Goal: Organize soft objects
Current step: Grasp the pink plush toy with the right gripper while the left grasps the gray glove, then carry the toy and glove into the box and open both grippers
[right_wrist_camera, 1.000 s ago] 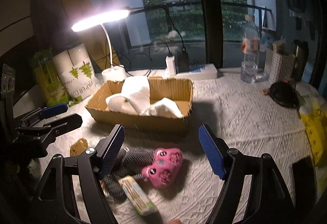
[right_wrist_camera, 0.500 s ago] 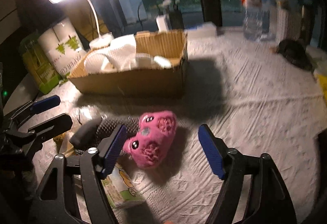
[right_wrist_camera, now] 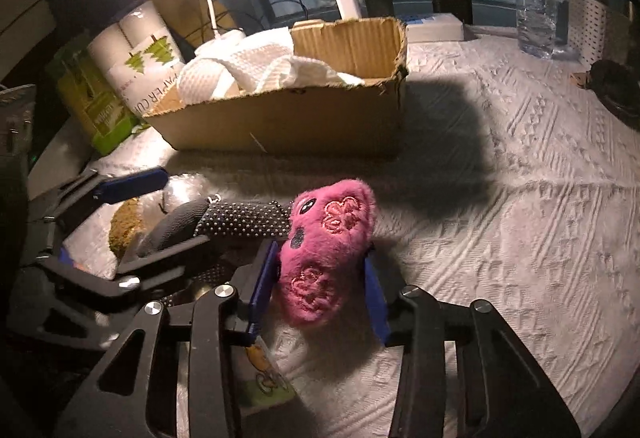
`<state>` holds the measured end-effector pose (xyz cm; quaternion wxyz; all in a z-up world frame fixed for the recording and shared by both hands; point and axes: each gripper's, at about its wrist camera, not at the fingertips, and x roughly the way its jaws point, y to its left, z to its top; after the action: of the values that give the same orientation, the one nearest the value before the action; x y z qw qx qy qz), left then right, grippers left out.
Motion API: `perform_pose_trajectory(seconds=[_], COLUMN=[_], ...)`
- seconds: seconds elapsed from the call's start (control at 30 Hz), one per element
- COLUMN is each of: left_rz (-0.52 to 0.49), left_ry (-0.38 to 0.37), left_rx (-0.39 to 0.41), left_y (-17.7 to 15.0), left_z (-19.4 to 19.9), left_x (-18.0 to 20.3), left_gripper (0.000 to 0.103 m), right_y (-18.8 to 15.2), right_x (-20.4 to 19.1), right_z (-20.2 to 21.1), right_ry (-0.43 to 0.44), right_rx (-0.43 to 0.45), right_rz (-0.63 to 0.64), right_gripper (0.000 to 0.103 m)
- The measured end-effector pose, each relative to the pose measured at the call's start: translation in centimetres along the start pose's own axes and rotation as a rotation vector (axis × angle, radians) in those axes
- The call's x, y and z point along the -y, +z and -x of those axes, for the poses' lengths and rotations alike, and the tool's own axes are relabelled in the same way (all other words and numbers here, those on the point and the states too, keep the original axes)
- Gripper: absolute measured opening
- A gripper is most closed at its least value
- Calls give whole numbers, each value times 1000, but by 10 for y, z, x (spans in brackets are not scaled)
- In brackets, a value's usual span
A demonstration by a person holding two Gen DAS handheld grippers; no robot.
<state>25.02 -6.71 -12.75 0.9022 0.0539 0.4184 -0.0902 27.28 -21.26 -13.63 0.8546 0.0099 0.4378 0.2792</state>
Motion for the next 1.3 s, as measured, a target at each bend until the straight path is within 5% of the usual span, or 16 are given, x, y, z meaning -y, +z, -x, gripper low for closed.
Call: perform_pose_trajectory(seconds=[0.37, 0.57, 1.3], left_rz=[-128, -95, 32], left_ry=[56, -26, -134], left_rx=[-20, -46, 141], left_y=[10, 12, 21], left_z=[-10, -14, 67], left_x=[25, 22, -14], left_gripper=[45, 34, 29], right_y=[-1, -3, 16], right_x=[28, 35, -3], right_z=[31, 43, 65], right_ry=[-16, -21, -48], right_rx=[59, 86, 136], right_rz=[-30, -40, 31], right_gripper=[43, 43, 43])
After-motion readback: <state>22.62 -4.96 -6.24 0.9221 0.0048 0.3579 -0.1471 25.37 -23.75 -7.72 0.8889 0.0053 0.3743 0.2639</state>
